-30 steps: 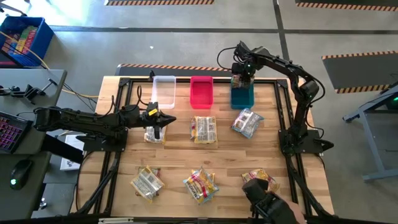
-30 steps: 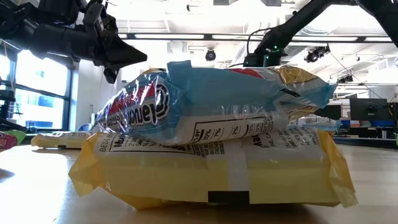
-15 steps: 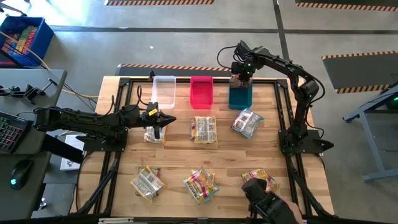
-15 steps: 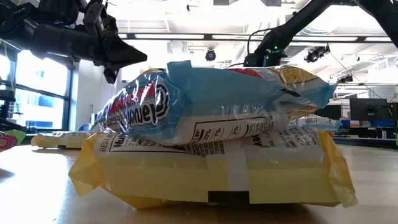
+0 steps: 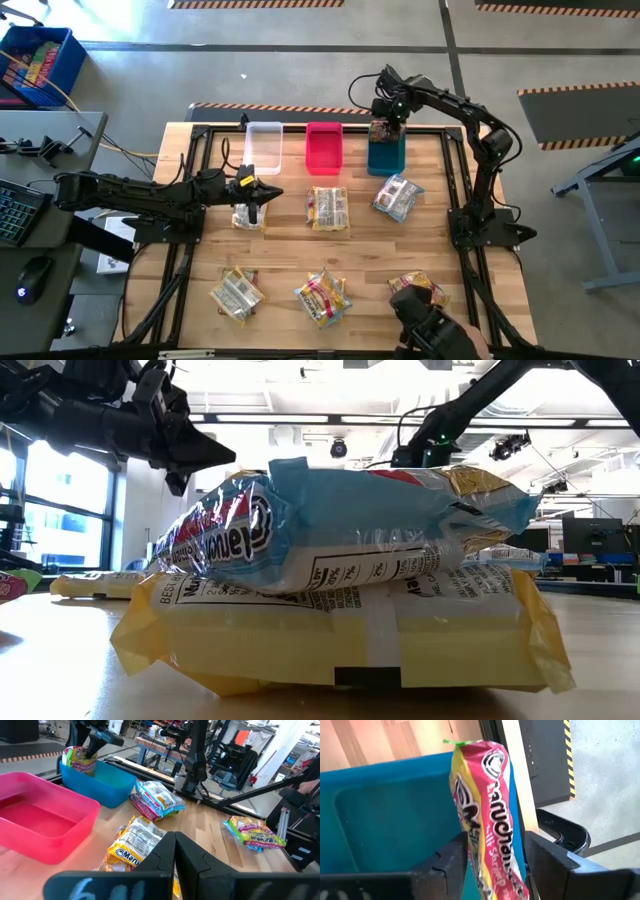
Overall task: Sort Maruchan noodles
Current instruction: Put the green noodle pack into the blue bin, then put the yellow noodle pack into the red bin
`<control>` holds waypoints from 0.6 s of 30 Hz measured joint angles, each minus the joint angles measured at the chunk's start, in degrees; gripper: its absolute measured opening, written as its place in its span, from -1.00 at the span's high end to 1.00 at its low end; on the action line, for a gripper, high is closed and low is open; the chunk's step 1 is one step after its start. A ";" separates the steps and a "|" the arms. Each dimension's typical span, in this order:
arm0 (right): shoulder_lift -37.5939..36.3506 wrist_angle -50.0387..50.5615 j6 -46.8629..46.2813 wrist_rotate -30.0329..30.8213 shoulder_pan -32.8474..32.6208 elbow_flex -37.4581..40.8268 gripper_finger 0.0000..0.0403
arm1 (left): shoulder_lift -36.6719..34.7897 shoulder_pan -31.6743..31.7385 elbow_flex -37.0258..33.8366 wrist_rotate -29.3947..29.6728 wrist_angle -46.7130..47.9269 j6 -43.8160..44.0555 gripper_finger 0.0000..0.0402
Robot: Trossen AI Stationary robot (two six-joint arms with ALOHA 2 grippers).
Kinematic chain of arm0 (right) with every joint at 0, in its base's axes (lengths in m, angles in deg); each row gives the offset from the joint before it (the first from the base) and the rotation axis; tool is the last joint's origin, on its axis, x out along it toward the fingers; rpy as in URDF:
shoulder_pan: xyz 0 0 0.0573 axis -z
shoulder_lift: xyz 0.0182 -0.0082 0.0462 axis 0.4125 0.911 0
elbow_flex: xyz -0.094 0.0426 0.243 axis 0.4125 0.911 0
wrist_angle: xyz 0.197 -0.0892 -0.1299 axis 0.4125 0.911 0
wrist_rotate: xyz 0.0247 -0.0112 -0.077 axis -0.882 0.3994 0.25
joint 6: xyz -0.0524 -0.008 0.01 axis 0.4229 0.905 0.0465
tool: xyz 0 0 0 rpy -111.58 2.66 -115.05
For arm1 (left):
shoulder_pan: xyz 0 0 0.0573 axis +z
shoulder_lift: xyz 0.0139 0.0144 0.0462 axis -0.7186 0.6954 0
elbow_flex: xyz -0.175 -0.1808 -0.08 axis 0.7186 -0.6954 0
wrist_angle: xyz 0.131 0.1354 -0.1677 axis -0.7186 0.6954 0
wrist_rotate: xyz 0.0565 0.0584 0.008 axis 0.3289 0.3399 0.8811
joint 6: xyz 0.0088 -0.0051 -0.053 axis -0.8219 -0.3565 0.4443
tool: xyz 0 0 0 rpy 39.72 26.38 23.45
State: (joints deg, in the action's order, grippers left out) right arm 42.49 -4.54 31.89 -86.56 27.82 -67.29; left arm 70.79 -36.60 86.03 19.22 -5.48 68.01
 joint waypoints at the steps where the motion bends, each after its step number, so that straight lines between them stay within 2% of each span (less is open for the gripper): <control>1: -0.39 -0.02 -0.02 0.09 -0.09 0.00 0.13 | 0.00 0.00 0.00 0.00 0.00 0.00 1.00; 6: -2.90 -0.02 0.35 0.16 -0.11 0.00 0.25 | -0.01 0.02 0.00 0.53 -0.11 -1.45 1.00; 13: -8.70 -0.13 0.48 -1.06 -0.24 0.00 0.66 | 0.57 0.02 0.00 1.53 -0.34 -2.51 1.00; 16: -10.75 -0.15 -0.12 -6.17 -0.20 0.00 0.89 | 2.08 0.02 0.00 1.55 -0.97 -2.12 1.00; 18: -11.63 -0.67 -0.23 -10.77 -0.08 0.85 0.97 | 3.51 0.02 -0.02 1.54 -2.08 -2.39 1.00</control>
State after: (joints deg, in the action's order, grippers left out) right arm 30.87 -5.21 31.66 -97.33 27.74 -66.44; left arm 74.29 -36.57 86.01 20.76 -7.55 65.61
